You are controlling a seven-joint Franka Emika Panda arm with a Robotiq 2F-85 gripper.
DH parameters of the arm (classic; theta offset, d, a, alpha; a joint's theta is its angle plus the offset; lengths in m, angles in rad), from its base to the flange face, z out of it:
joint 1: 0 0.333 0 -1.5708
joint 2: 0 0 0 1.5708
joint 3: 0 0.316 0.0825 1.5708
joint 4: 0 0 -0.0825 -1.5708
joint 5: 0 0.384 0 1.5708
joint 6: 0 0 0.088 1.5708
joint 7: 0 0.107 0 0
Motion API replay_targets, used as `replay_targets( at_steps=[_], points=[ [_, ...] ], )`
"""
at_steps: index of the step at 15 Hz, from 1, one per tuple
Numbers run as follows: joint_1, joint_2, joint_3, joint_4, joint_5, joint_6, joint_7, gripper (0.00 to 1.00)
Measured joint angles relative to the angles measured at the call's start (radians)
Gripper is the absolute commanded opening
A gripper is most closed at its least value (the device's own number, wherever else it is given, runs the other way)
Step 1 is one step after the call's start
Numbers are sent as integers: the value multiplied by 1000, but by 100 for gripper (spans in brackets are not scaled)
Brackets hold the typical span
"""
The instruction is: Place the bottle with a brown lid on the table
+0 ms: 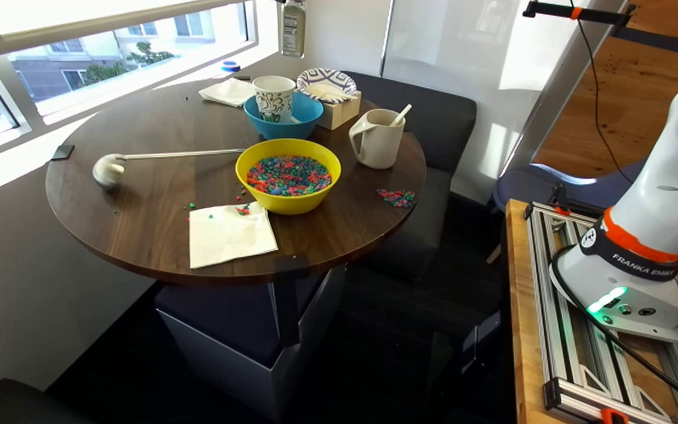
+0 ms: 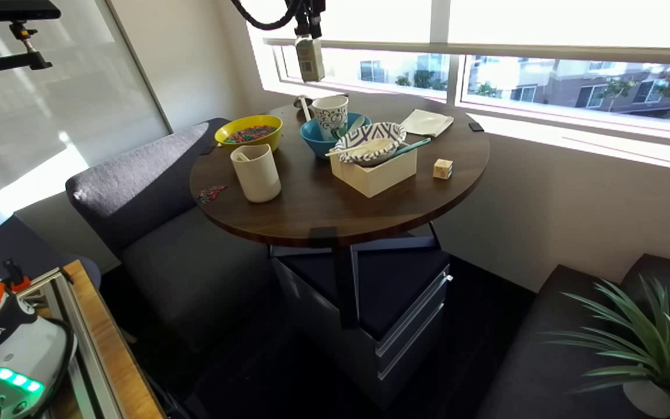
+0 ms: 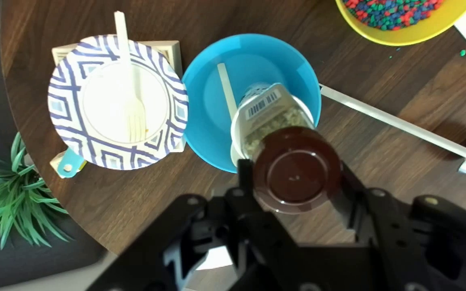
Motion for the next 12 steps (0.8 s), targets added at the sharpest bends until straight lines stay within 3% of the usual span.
replay_targets(
  at_steps=[5, 12],
  points=[
    [-47, -1, -30, 52, 5, -114, -9, 24],
    [-134, -11, -90, -21, 18, -147, 36, 24]
  ],
)
